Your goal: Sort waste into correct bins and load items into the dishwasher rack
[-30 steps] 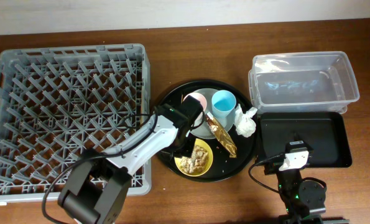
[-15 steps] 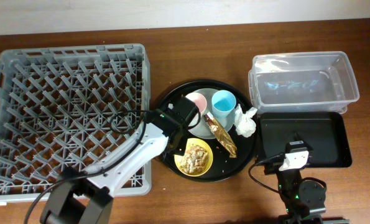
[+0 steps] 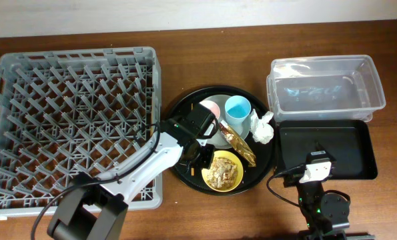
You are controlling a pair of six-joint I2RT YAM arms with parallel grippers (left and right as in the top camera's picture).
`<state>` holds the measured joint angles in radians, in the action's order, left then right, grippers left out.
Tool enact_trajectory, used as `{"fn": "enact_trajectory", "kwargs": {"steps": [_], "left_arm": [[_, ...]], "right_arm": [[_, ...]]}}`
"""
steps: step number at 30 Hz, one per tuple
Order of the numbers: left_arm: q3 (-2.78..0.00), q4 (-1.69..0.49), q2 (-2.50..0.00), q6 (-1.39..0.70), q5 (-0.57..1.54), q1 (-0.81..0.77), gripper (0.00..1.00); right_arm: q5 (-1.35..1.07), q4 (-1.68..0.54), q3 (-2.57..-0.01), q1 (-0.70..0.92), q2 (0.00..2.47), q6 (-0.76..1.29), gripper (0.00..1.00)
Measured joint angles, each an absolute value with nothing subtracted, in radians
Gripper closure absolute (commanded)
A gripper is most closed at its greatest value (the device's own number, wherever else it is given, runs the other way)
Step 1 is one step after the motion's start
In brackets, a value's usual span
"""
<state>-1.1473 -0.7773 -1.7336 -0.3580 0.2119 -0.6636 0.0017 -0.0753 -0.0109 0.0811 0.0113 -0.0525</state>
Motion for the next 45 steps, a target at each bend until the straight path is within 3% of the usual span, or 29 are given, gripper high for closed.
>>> {"fn": "enact_trajectory", "kwargs": {"steps": [1, 2, 10, 15, 16, 17, 18, 26, 38, 45], "left_arm": [[-1.147, -0.768, -1.734, -0.358, 0.196, -0.658, 0.75], [-1.147, -0.751, -1.734, -0.364, 0.155, -0.643, 0.63], [-1.146, -0.612, -1.786, -0.482, -0.05, -0.613, 0.63], [-1.146, -0.585, -1.872, -0.495, -0.062, -0.613, 0.69], [-1.148, -0.577, -1.884, -0.495, -0.073, -0.613, 0.88], [-1.153, -0.579, -1.896, -0.495, -0.083, -0.612, 0.97], [-1.156, -0.582, -1.902, -0.495, -0.102, -0.61, 0.99], [-1.158, -0.582, -1.895, -0.495, -0.106, -0.609, 0.99], [-1.155, -0.628, -1.662, -0.49, -0.041, -0.606, 0.99], [-1.156, -0.786, -1.435, -0.341, -0.087, -0.31, 0.99]], "right_arm": [[0.002, -0.075, -0.011, 0.081, 0.011, -0.052, 0.01], [0.002, -0.075, -0.011, 0.081, 0.011, -0.052, 0.01], [0.002, -0.075, -0.011, 0.081, 0.011, -0.053, 0.01], [0.002, -0.075, -0.011, 0.081, 0.011, -0.052, 0.01], [0.002, -0.075, -0.011, 0.081, 0.011, -0.052, 0.01], [0.002, -0.075, -0.011, 0.081, 0.011, -0.052, 0.01], [0.002, -0.075, -0.011, 0.081, 0.011, -0.052, 0.01], [0.002, -0.075, -0.011, 0.081, 0.011, -0.052, 0.01], [0.002, -0.075, -0.011, 0.081, 0.011, -0.052, 0.01], [0.002, -0.075, -0.011, 0.081, 0.011, -0.052, 0.01]]}}
